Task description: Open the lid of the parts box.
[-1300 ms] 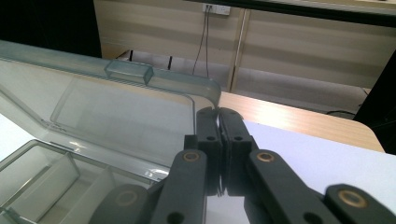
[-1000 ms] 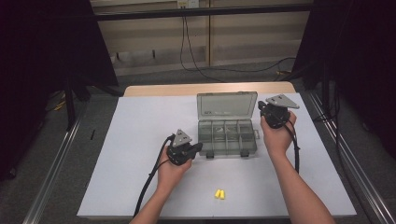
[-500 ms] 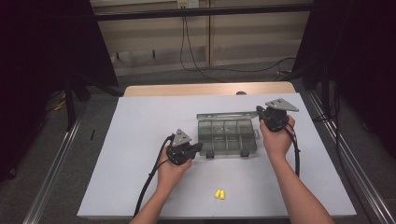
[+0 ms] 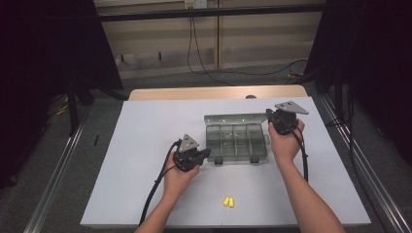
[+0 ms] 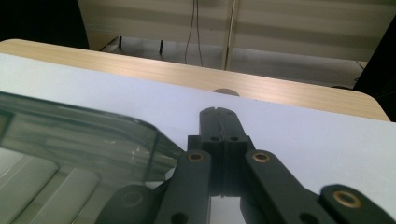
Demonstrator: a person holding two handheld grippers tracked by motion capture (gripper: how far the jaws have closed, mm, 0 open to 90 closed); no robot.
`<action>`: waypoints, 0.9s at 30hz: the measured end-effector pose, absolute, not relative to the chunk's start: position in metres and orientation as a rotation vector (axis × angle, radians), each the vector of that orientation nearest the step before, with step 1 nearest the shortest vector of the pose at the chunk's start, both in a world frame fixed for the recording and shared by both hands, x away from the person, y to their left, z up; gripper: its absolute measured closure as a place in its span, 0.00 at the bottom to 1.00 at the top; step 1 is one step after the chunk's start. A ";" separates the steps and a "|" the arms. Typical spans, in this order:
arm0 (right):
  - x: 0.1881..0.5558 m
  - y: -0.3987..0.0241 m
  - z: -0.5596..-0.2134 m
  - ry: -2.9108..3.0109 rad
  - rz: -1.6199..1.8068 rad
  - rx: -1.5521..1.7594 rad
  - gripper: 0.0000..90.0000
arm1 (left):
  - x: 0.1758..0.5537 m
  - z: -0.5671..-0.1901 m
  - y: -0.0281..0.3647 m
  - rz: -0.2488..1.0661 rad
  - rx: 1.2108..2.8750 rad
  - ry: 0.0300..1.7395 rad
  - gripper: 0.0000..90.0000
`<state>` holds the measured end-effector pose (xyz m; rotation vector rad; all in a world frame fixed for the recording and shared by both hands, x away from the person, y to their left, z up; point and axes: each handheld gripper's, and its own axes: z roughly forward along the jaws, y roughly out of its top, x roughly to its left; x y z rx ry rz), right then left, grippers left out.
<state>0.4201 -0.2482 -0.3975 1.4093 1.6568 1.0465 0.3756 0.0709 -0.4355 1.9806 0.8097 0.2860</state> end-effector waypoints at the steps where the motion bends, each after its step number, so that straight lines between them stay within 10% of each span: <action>1: 0.421 -0.248 -0.398 1.654 1.047 1.415 1.00 | 0.376 -0.435 0.071 0.283 1.984 0.809 1.00; 27: 0.402 -0.255 -0.409 1.715 1.072 1.371 1.00 | 0.414 -0.397 0.070 0.200 1.848 0.896 1.00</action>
